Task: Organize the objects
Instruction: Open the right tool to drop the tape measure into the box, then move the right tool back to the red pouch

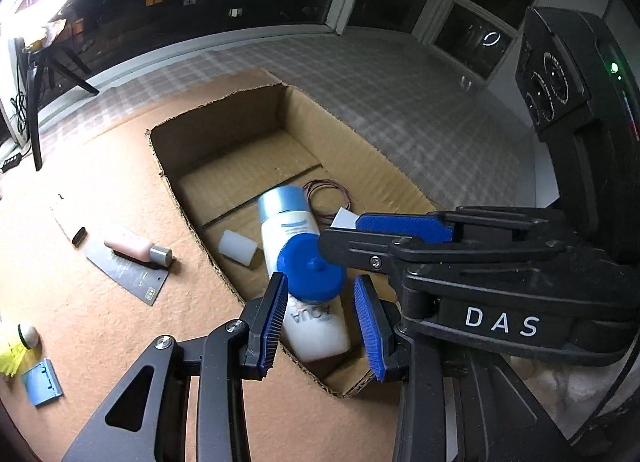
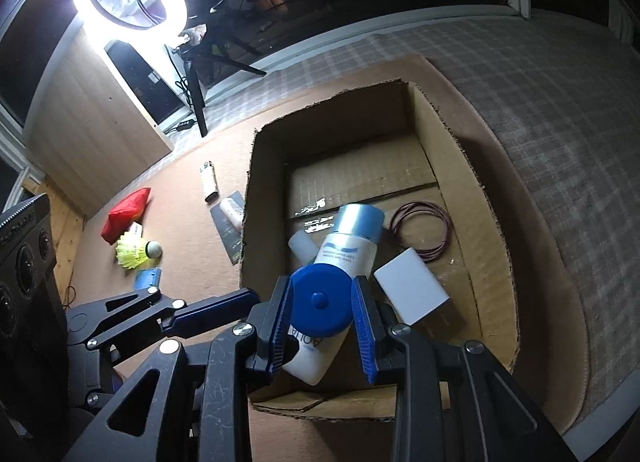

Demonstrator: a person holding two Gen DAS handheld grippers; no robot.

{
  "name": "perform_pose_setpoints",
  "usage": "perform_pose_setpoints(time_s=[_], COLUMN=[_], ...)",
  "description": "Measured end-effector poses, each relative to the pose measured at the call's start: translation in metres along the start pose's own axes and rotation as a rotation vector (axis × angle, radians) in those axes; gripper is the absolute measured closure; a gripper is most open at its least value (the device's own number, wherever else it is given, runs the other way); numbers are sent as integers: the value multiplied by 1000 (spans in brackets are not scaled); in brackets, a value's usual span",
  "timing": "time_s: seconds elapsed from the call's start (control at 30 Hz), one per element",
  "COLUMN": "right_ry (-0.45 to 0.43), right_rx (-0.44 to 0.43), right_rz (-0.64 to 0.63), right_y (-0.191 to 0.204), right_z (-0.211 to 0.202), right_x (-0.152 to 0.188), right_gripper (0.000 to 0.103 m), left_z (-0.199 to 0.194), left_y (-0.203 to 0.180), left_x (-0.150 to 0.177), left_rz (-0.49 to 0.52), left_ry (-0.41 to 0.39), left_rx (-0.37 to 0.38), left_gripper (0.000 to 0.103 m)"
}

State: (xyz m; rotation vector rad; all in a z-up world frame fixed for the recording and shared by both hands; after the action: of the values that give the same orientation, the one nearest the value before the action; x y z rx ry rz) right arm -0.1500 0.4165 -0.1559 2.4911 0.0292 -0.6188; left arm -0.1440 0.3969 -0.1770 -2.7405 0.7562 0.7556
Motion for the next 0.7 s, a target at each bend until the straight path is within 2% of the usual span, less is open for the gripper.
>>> perform_pose_setpoints(time_s=[0.1, 0.2, 0.3, 0.43, 0.53, 0.7], right_ry=[-8, -18, -31, -40, -43, -40], right_rx=[16, 35, 49, 70, 74, 74], right_rz=[-3, -10, -16, -21, -21, -24], right_y=[-2, -3, -3, -1, 2, 11], right_z=[-2, -6, -9, -12, -11, -6], right_x=[-1, -2, -3, -5, -5, -5], right_gripper=[72, 61, 57, 50, 49, 47], left_z=[0, -2, -4, -10, -17, -26], left_y=[3, 8, 14, 23, 32, 54], left_x=[0, 0, 0, 1, 4, 14], left_rz=[0, -4, -10, -8, -7, -36], left_ry=[-4, -10, -17, -33, -48, -54], left_rx=[-14, -32, -53, -93, -129, -198], left_gripper=[65, 63, 61, 51, 50, 33])
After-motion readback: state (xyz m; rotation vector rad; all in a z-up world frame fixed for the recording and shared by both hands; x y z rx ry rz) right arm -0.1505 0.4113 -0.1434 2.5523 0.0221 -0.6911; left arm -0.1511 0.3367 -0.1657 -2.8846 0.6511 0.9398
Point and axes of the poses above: each gripper's, at about its wrist camera, not at the fingertips, and z roughly the way its jaws point, y to its left, x to its underside, the point moved 9 cm from there along z, roughly the way its jaws point, and after that the axes turned 13 degrees about -x, right-handed, at the moved point
